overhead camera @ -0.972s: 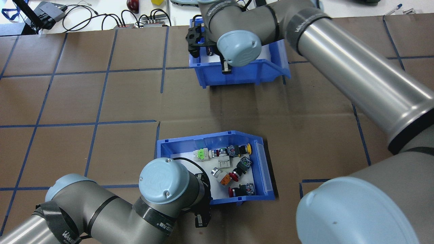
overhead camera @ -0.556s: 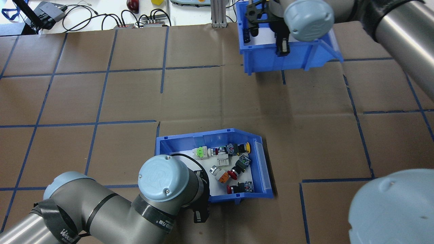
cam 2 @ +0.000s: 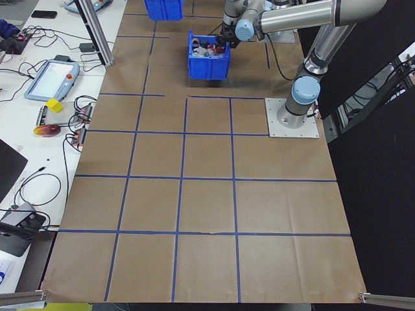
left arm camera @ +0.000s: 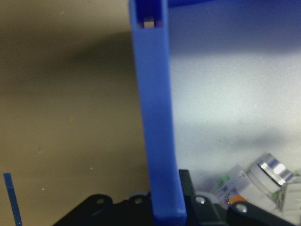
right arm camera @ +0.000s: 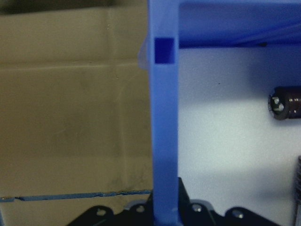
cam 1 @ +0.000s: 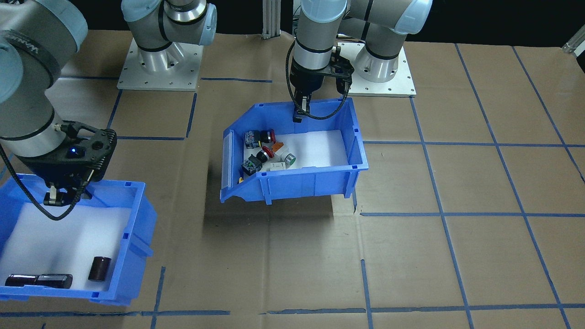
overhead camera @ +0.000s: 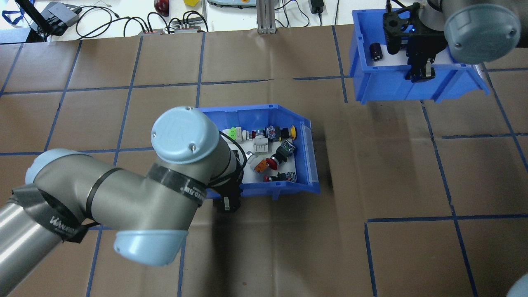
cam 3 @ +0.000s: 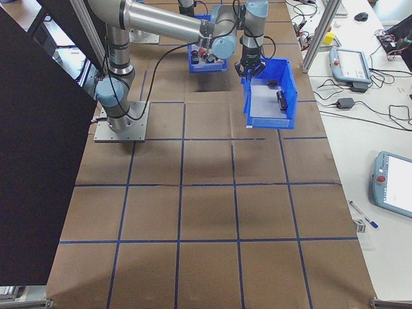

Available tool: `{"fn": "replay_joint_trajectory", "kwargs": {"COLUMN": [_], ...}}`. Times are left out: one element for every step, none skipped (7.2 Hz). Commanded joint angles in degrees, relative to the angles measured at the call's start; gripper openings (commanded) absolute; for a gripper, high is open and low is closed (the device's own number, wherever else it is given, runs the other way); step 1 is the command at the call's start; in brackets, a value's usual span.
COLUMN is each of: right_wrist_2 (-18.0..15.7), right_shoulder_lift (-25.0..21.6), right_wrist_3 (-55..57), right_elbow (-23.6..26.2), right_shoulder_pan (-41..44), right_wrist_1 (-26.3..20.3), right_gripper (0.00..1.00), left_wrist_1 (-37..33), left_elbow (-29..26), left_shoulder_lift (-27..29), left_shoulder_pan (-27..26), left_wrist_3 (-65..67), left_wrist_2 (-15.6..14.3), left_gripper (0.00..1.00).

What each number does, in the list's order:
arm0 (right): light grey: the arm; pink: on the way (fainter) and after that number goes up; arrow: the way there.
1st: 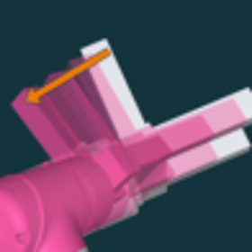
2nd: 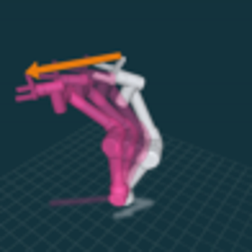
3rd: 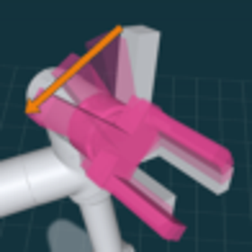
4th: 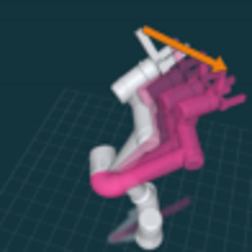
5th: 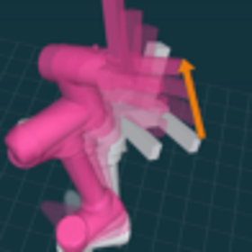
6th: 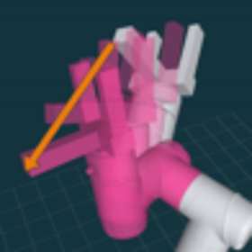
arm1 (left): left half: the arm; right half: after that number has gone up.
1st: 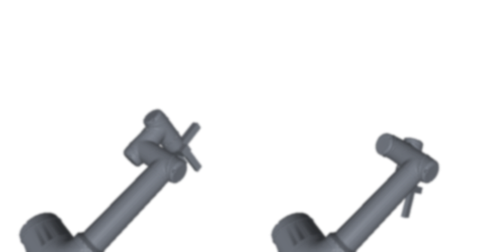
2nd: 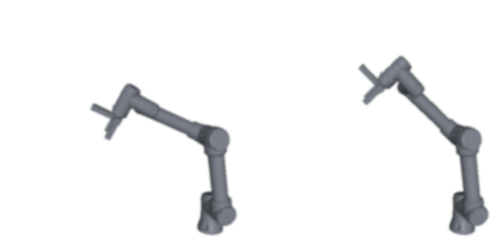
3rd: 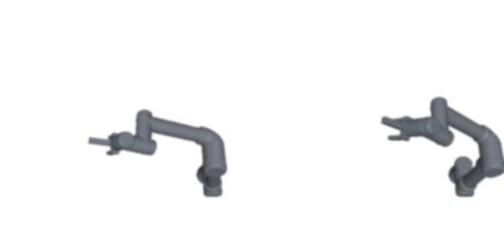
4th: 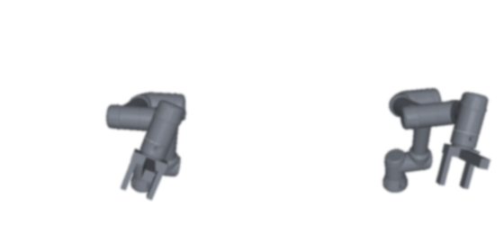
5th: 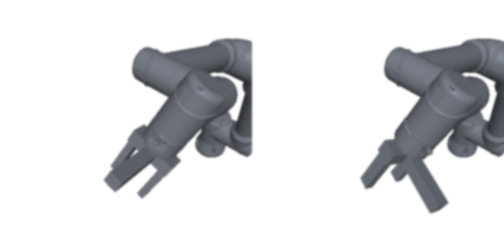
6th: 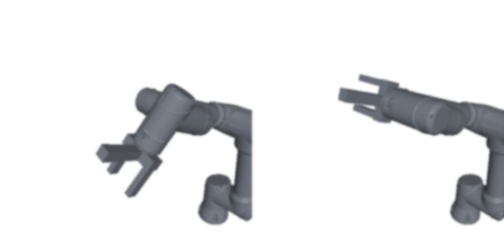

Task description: Place button box in front

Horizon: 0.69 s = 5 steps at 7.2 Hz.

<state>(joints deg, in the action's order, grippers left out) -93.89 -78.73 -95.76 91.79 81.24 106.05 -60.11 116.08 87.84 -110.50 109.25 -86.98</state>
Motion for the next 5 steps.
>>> {"fn": "replay_joint_trajectory", "kwargs": {"right_wrist_2": [1.78, 1.69, 1.6, 1.08, 0.81], "right_shoulder_lift": [-6.23, -8.95, -10.64, -10.83, -10.92], "right_wrist_3": [-3.54, -4.43, -4.79, -6.27, -7.33], "right_elbow": [10.29, 14.34, 18.12, 19.9, 20.61], "right_shoulder_pan": [-4.24, -4.69, -4.78, -4.86, -5.13], "right_wrist_1": [0.64, 2.99, 5.37, 7.91, 8.98], "right_gripper": [0.06, 0.06, 0.06, 0.06, 0.06], "left_wrist_1": [0.08, 0.08, 0.17, 0.17, 0.17], "left_elbow": [-15.01, -22.83, -29.18, -31.85, -32.49], "left_shoulder_lift": [12.29, 20.19, 26.45, 29.9, 30.63], "left_shoulder_pan": [1.87, 1.87, 1.52, 1.17, 1.16], "left_wrist_3": [-0.53, -0.36, -0.18, -0.09, -0.09], "left_wrist_2": [0.5, 0.5, 0.58, 1.63, 2.68], "left_gripper": [0.0, 0.0, 0.0, 0.0, 0.0]}}
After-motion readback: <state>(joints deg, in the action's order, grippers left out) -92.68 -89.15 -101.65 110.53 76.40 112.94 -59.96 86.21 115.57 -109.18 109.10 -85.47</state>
